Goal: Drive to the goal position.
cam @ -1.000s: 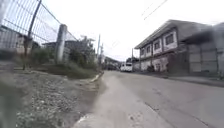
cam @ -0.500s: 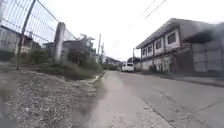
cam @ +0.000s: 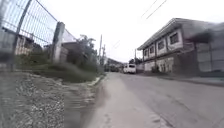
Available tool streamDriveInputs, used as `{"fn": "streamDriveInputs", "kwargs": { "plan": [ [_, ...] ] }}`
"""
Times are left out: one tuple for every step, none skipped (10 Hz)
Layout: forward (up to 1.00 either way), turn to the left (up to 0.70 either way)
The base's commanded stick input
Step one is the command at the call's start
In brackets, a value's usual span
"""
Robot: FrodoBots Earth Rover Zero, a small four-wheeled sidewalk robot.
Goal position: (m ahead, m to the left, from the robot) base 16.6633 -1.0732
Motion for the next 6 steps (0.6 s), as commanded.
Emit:
{"fn": "streamDriveInputs", "kwargs": {
  "plan": [
    [0.70,0.00],
    [0.70,0.00],
    [0.70,0.00],
    [0.70,0.00],
    [0.70,0.00],
    [0.70,0.00]
  ]
}}
